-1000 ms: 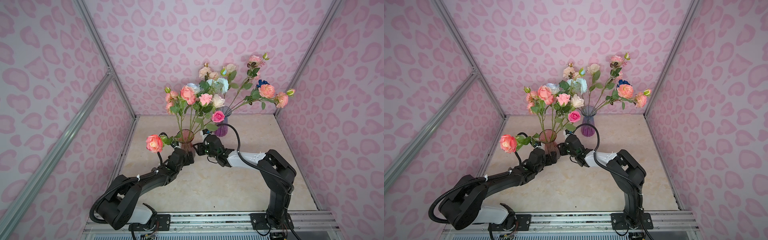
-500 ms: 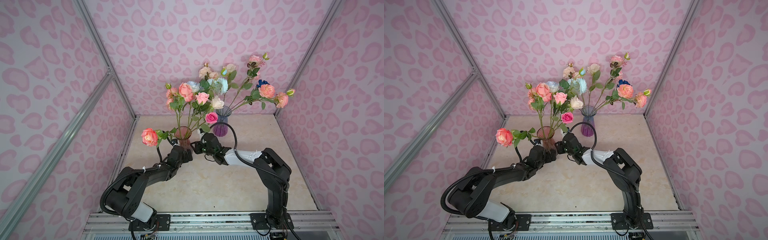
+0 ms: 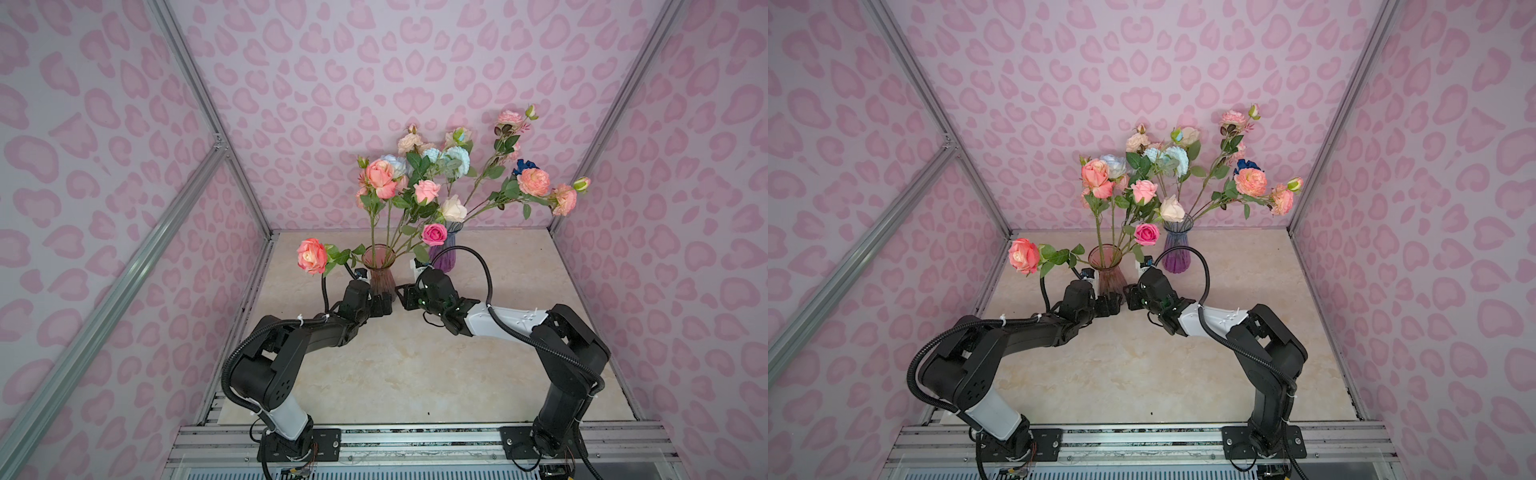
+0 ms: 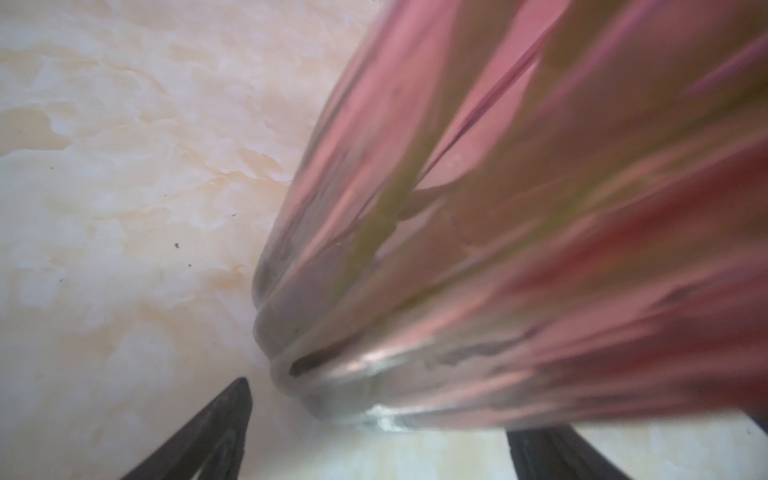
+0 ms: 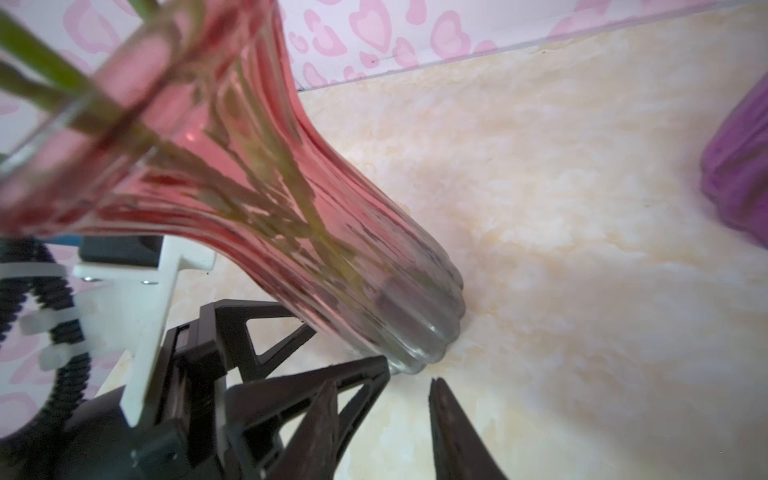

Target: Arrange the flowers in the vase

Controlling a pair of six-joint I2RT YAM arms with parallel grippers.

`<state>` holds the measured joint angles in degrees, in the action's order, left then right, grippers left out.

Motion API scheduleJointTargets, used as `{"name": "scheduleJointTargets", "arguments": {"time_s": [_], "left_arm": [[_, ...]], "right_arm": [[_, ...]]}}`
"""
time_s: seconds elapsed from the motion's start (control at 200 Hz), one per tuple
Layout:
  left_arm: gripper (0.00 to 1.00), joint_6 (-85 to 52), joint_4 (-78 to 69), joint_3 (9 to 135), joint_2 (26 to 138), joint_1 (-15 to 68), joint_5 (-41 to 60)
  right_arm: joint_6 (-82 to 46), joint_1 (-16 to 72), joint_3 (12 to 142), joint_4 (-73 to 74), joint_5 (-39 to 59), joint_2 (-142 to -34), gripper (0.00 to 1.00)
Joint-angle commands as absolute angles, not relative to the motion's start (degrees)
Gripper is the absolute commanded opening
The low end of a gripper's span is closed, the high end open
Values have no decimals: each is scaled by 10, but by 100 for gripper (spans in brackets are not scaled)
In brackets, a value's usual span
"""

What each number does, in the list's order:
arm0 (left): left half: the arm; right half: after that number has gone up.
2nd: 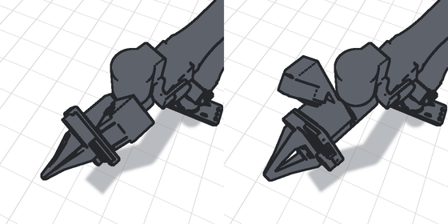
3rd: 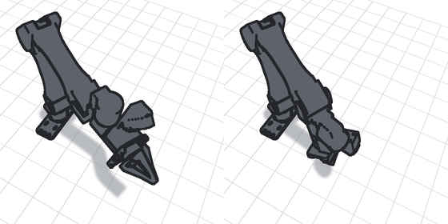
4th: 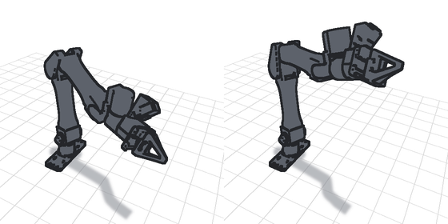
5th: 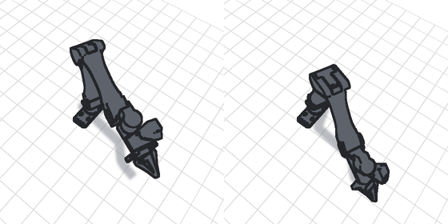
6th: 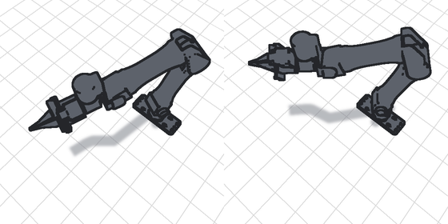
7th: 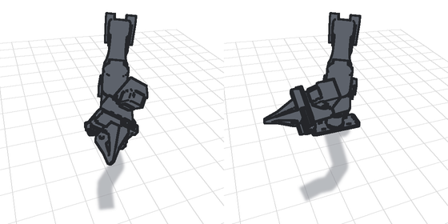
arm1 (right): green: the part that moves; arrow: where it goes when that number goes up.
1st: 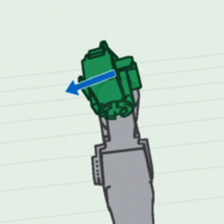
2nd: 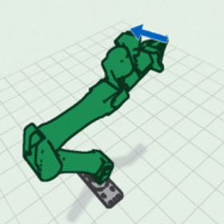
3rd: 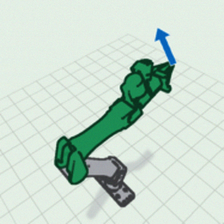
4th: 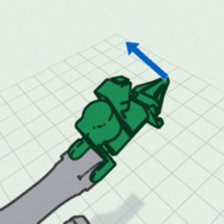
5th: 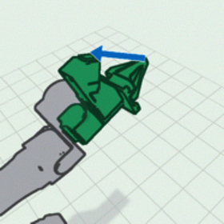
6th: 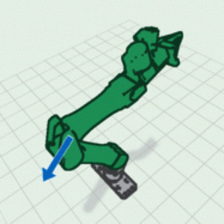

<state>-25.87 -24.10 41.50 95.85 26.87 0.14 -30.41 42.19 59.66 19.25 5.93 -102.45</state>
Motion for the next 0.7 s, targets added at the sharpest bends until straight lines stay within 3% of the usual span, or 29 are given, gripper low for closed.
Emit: {"name": "scheduleJointTargets", "arguments": {"time_s": [0.0, 0.36, 0.695], "left_arm": [[95, -244, -265, 425, 959, 270, 31], [96, -250, -249, 396, 915, 274, 27], [99, -251, -153, 330, 734, 289, 1]], "right_arm": [[-299, 417, 582, 190, 45, -1013, 38], [-293, 405, 551, 179, 28, -960, 38], [-287, 378, 503, 136, 15, -868, 40]]}}
